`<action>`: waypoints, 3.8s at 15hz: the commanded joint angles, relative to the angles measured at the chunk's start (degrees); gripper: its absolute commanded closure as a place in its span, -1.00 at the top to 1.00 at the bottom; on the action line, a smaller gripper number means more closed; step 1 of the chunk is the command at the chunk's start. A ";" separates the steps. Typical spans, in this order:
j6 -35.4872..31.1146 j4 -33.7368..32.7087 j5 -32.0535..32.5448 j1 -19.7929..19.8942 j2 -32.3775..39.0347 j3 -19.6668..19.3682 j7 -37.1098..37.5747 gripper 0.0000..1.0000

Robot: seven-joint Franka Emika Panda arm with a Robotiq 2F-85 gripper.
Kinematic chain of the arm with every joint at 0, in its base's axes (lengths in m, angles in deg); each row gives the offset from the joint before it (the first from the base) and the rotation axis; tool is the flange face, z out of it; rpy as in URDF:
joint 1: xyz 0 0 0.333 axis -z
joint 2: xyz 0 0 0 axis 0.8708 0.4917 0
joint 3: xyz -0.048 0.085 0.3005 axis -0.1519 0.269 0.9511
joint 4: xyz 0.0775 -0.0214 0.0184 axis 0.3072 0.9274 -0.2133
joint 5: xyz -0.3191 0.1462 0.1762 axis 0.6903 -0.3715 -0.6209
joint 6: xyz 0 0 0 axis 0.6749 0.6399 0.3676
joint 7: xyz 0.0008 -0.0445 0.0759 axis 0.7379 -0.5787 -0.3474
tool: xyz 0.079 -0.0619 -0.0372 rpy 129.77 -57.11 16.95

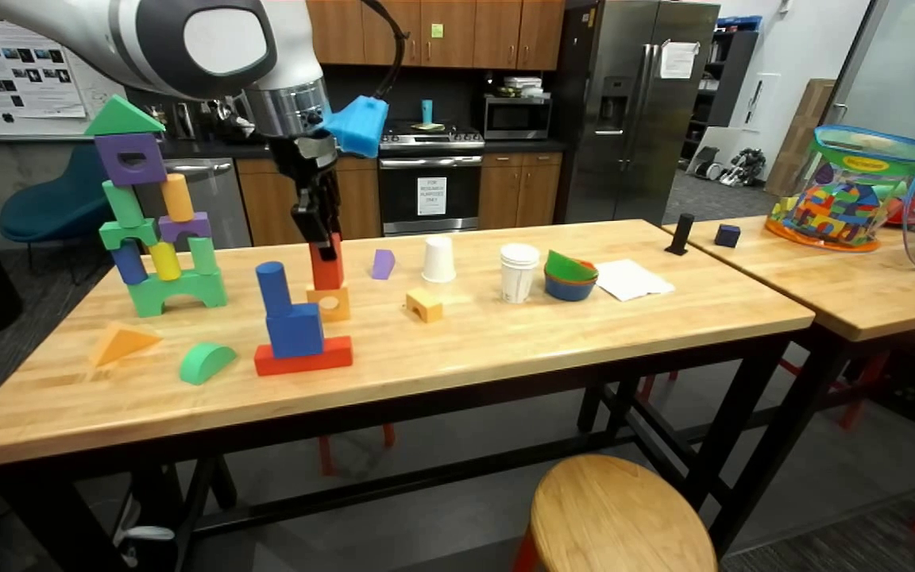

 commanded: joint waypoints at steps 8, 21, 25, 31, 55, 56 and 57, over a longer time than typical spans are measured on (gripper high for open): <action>-2.12 2.82 -0.93 2.29 -1.49 0.20 2.40 -0.62; -5.66 5.92 4.08 1.37 -3.65 1.59 4.32 -0.62; -4.53 4.19 3.67 1.31 -2.04 1.62 3.21 -0.12; -4.59 4.52 3.90 1.21 -2.53 1.70 3.23 -0.12; -4.23 6.07 3.24 0.28 -3.35 2.47 3.49 -0.62; -4.20 6.18 3.22 0.20 -3.38 2.52 3.44 -0.62; -4.22 6.36 3.28 0.11 -3.46 2.59 3.49 -0.62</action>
